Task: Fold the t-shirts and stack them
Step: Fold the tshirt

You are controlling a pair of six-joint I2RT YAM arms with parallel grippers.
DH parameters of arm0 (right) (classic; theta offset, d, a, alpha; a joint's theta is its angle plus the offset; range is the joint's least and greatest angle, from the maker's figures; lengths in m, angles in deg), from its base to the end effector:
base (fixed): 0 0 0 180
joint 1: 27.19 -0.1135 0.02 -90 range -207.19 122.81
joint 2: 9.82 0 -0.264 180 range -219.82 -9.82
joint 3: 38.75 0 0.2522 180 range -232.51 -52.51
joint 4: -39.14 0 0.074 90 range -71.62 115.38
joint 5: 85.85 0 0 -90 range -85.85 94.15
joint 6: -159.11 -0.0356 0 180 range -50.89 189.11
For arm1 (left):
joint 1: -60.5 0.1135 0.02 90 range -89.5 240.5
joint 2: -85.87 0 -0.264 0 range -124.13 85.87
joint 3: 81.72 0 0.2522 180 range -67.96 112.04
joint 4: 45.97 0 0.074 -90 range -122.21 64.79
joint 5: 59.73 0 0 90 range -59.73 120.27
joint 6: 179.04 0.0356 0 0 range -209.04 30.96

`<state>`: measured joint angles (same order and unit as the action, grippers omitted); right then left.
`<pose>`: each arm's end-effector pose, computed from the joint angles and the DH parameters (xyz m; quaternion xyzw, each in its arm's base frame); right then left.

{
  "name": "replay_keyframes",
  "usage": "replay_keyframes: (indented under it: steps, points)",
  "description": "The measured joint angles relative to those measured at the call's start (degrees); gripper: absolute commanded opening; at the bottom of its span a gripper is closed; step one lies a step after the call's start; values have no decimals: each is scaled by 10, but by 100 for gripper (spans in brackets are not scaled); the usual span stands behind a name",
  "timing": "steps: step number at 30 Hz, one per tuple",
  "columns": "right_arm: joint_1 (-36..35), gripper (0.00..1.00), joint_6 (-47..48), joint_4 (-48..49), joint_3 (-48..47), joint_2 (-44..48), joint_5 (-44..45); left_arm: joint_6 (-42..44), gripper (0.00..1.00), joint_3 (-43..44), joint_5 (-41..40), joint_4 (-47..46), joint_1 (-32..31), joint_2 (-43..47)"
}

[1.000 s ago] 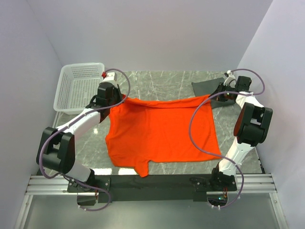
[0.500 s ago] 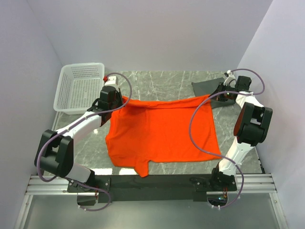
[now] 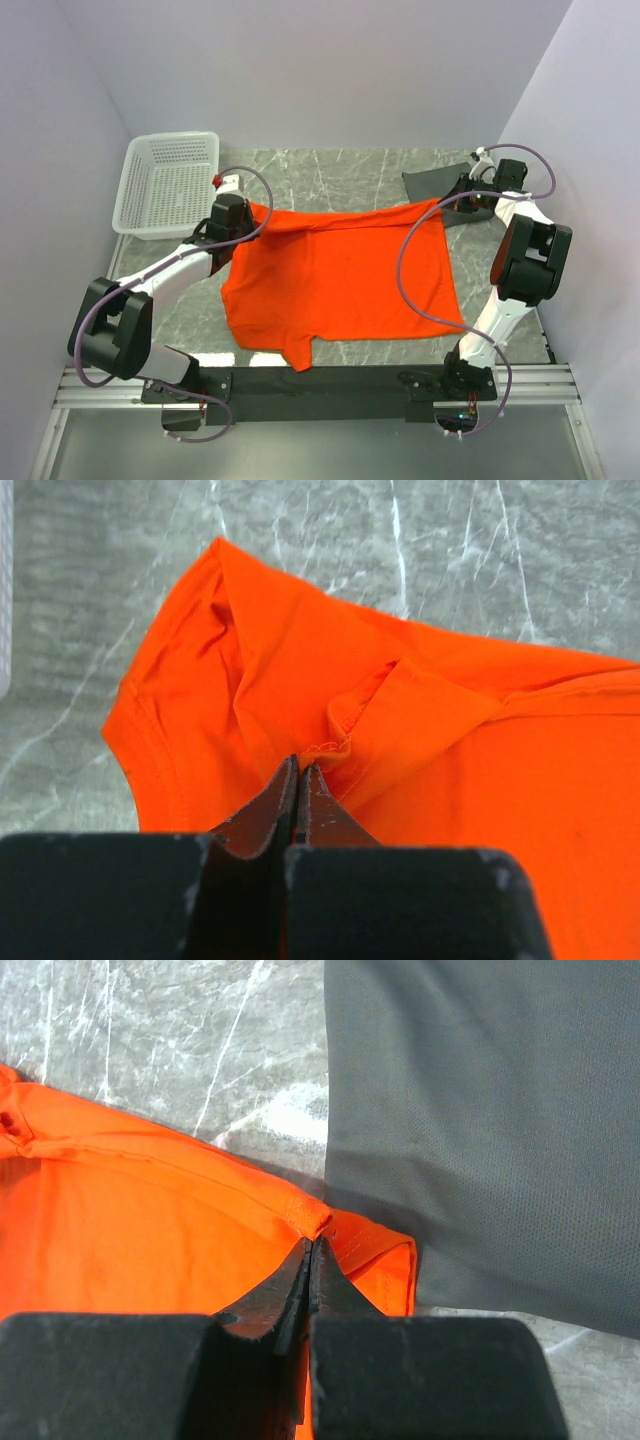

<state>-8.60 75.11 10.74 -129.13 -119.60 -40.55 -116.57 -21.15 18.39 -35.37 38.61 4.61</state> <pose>0.4003 -0.1082 0.2046 -0.0415 0.8727 0.2757 0.4009 0.2893 -0.1083 0.2288 -0.0933 0.8634 -0.1219 0.4806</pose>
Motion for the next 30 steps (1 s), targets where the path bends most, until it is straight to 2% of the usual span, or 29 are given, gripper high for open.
replay_keyframes:
  steps: [30]
  points:
    - [0, 0, 15, -14, -3, 0, -5, -58, 1, -85, -13, -2, -14, 49]
